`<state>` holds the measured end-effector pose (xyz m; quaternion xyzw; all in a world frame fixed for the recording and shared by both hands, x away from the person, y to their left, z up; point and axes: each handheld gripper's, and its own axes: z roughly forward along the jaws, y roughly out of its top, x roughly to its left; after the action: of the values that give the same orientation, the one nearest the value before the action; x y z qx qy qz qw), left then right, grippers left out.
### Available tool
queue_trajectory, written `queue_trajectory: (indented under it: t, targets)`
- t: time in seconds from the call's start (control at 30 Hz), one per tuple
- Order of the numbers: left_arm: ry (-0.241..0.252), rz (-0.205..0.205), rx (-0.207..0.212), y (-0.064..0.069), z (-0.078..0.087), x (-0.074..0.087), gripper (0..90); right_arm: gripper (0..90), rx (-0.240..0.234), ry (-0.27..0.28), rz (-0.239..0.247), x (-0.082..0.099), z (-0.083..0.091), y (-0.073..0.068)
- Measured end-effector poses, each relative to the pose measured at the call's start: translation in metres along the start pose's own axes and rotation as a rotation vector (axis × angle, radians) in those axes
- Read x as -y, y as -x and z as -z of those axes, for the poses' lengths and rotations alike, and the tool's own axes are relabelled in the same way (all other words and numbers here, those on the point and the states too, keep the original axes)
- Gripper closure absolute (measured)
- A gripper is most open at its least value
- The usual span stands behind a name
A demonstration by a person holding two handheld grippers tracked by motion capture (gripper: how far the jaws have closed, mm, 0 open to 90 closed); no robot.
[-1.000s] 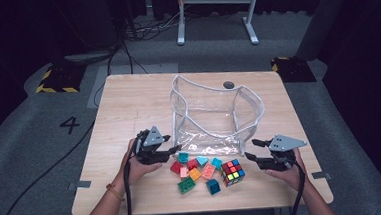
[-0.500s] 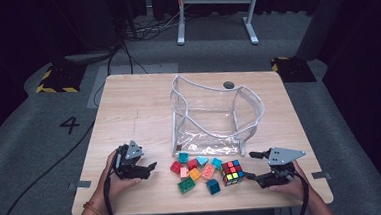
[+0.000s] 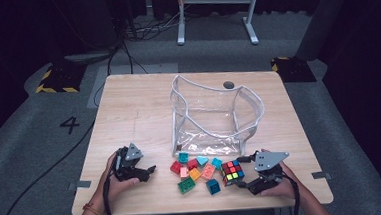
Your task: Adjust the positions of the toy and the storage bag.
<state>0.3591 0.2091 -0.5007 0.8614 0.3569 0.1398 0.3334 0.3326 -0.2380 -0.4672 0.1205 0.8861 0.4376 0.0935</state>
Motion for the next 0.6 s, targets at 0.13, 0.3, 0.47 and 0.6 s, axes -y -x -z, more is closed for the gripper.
queue_trajectory:
  t: [0.13,0.3,0.47,0.6]
  targets:
    - [0.003,0.02,0.017,-0.003,-0.001,0.001,14.6,19.6,-0.022,-0.013,-0.024,0.001,-0.003,0.006]
    - [0.002,0.026,0.019,-0.003,-0.001,0.001,14.5,16.8,-0.063,-0.035,0.019,0.001,-0.021,0.017]
    - [0.002,0.024,0.019,-0.003,-0.001,0.001,14.5,20.1,-0.084,-0.055,0.043,0.003,-0.031,0.016]
    - [0.003,0.025,0.017,-0.003,-0.001,0.001,14.5,31.4,-0.071,-0.067,0.032,0.008,-0.033,0.013]
